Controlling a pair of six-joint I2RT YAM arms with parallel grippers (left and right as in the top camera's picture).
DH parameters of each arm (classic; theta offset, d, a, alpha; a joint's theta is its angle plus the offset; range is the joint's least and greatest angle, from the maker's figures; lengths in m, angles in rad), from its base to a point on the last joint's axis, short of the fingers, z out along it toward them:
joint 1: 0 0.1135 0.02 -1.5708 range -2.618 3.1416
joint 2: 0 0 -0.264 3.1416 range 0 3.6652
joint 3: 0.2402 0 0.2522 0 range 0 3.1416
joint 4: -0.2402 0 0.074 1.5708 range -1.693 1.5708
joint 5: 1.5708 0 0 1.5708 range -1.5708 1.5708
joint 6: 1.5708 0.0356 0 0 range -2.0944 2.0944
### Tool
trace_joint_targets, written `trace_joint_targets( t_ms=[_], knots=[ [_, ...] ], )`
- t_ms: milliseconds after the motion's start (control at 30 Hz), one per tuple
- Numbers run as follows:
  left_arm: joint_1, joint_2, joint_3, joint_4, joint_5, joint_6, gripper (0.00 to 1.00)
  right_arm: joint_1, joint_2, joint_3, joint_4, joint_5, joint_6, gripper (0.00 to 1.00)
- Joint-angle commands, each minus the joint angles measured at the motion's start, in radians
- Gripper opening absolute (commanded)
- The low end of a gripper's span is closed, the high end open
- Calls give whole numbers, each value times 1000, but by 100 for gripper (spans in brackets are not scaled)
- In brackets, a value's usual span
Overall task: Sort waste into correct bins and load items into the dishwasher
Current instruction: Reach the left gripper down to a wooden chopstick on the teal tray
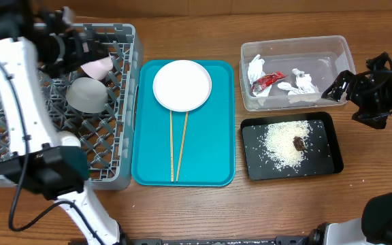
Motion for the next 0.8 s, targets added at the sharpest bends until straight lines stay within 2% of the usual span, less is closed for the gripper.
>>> trace_joint_targets(
  t_ms=[0,67,233,467,667,767],
  knots=[
    [-66,-23,10,-6,-112,-82,100,1,-9,19,-2,2,0,100],
    [-102,-23,10,-16,-116,-83,99,1,-9,19,-5,2,0,100],
    [-178,-26,5,-79,-157,-217,100,1,-9,19,-5,2,0,100],
    [-314,-74,-21,-79,-187,-252,100,1,-9,19,-19,7,-1,100],
    [-425,-222,-254,-79,-362,-326,100,1,-9,19,-20,10,0,100],
    [-458,-327,-422,-79,-451,-426,100,1,-9,19,-20,10,0,100]
  ],
)
